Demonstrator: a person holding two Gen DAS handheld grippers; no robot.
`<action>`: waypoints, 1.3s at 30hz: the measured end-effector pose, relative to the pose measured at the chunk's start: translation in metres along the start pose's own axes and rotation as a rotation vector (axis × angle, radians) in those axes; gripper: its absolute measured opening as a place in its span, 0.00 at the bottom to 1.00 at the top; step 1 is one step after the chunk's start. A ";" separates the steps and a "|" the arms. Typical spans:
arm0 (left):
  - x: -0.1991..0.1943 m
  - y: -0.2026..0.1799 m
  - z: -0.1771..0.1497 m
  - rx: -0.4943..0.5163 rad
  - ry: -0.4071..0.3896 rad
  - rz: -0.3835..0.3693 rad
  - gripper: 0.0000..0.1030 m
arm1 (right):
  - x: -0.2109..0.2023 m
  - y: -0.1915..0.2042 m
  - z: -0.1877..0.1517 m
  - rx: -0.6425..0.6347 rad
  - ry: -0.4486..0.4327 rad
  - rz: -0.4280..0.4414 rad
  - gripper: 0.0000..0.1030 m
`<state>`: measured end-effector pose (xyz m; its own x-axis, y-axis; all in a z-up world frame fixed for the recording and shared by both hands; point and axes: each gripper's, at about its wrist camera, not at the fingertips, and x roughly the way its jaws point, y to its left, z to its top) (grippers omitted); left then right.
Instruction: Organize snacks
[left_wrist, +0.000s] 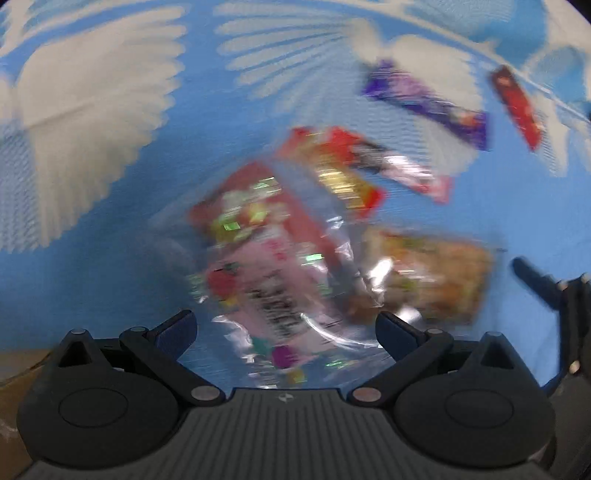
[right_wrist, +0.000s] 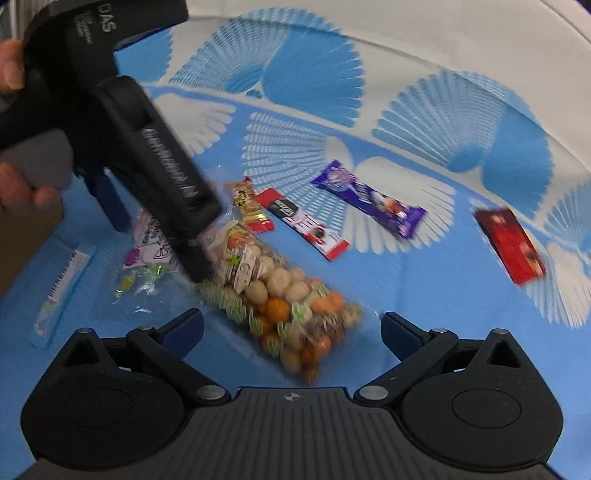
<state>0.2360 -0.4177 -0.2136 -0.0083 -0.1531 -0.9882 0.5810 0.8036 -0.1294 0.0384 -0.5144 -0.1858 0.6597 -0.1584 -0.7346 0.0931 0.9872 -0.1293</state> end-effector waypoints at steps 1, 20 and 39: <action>0.002 0.010 -0.001 -0.025 0.004 -0.003 1.00 | 0.006 0.003 0.002 -0.036 -0.002 -0.001 1.00; -0.021 0.032 0.002 -0.195 -0.144 -0.036 0.32 | 0.017 0.025 -0.008 -0.180 -0.106 0.014 0.66; -0.123 0.000 -0.052 -0.008 -0.393 0.001 0.10 | -0.018 0.011 -0.006 0.028 -0.056 -0.017 0.93</action>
<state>0.1942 -0.3690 -0.0967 0.3061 -0.3596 -0.8815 0.5741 0.8083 -0.1304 0.0230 -0.5013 -0.1782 0.6986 -0.1743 -0.6940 0.1247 0.9847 -0.1218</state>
